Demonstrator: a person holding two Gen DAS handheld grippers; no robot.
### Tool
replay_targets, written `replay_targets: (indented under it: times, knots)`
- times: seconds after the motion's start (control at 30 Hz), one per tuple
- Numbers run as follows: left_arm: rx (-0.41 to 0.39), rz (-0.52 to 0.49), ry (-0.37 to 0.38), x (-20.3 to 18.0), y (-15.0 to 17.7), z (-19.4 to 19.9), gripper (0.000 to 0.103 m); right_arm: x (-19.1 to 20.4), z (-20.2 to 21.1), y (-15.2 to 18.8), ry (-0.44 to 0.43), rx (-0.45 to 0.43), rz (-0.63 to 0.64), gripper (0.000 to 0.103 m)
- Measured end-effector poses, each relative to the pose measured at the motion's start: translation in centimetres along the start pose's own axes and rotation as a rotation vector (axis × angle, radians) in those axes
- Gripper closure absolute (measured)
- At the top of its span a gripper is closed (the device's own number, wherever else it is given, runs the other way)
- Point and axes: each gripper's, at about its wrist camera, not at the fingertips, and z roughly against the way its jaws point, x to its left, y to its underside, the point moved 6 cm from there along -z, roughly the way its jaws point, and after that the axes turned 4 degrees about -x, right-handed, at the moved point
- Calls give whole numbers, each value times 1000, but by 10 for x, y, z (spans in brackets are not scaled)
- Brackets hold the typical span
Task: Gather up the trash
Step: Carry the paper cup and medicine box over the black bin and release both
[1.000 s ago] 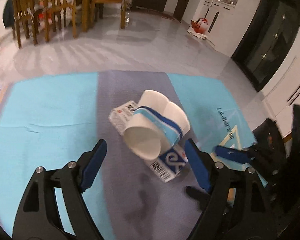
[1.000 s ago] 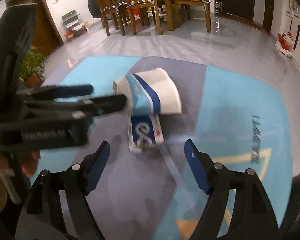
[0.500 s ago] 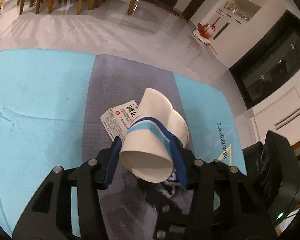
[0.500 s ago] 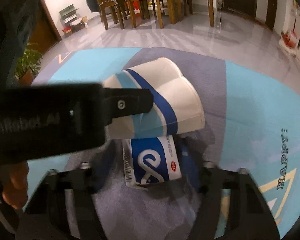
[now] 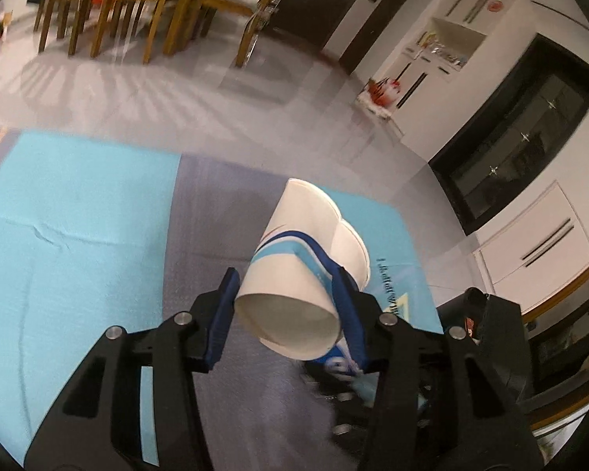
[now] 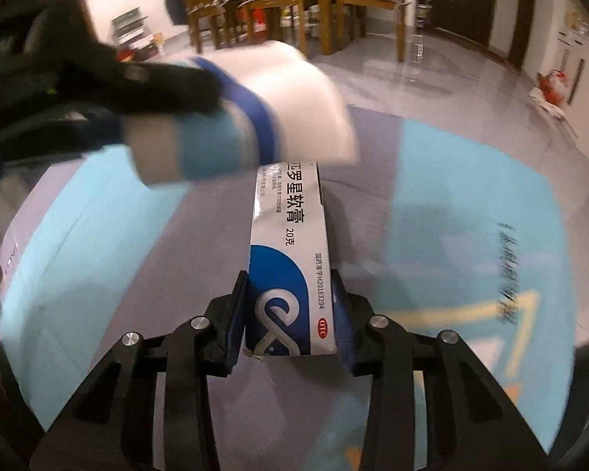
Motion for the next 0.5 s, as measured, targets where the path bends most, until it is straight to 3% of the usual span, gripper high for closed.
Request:
replay_targets:
  times: [0.27, 0.4, 0.5]
  knots:
    - [38, -180, 82, -98, 37, -2, 53, -102, 122, 47, 168, -134, -268, 63]
    - [86, -265, 152, -174, 59, -22, 53, -181, 187, 92, 312, -208, -456, 63]
    - [112, -343, 203, -236, 76, -39, 53, -221, 211, 116, 399, -224, -539, 62]
